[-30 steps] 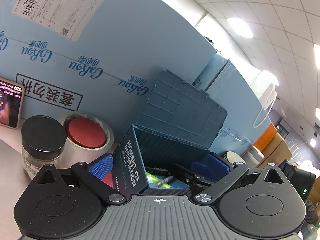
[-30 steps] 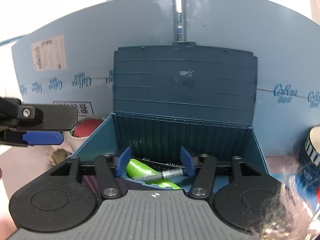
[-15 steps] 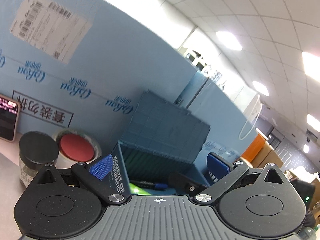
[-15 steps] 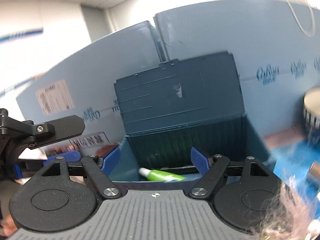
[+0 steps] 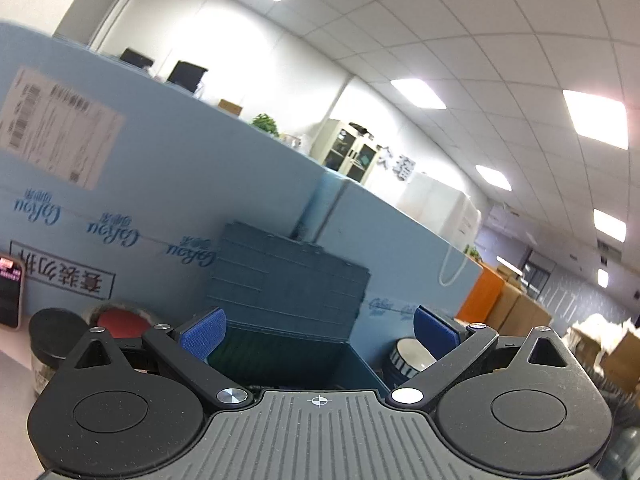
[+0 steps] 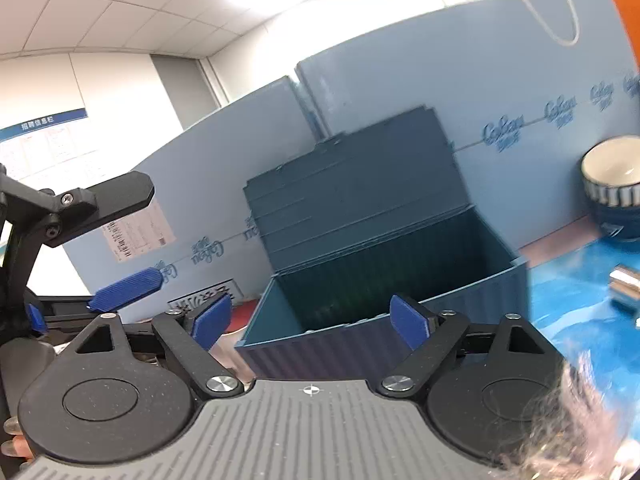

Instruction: Organize rigid objects

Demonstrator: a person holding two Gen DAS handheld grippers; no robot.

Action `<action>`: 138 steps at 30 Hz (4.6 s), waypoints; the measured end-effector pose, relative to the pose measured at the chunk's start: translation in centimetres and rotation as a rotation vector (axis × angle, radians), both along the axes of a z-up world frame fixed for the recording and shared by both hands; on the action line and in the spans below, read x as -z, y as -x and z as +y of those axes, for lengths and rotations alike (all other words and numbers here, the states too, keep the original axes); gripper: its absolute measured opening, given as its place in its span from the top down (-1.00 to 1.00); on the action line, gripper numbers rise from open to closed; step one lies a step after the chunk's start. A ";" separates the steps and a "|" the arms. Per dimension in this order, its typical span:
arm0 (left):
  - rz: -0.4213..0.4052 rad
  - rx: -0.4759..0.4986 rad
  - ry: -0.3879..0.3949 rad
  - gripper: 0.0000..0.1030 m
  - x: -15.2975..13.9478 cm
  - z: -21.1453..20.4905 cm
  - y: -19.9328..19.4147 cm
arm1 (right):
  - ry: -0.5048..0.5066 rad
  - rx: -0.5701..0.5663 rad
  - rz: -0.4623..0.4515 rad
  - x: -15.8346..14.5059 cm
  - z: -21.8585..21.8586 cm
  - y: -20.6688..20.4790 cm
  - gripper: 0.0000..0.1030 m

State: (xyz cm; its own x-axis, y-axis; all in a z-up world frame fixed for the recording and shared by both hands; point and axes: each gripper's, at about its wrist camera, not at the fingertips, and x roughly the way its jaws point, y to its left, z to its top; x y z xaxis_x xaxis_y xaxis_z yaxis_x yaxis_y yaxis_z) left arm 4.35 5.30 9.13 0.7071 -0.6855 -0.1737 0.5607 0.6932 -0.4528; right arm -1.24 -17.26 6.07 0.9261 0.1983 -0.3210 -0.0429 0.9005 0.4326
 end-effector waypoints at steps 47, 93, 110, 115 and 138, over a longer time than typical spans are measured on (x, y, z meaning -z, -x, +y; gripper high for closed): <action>-0.373 -0.445 -0.199 -1.00 8.1 -6.4 6.2 | 0.330 0.215 -0.470 4.6 -5.0 5.8 -1.00; -0.478 -0.598 -0.269 -1.00 8.9 -6.5 8.7 | 0.367 0.192 -0.500 4.8 -4.0 6.3 -1.00; -0.486 -0.585 -0.267 -1.00 8.9 -6.5 8.8 | 0.372 0.191 -0.493 4.8 -3.9 6.3 -1.00; -0.486 -0.585 -0.267 -1.00 8.9 -6.5 8.8 | 0.373 0.190 -0.492 4.8 -3.9 6.3 -1.00; -0.484 -0.586 -0.268 -1.00 8.9 -6.5 8.8 | 0.375 0.179 -0.487 4.8 -4.0 6.1 -1.00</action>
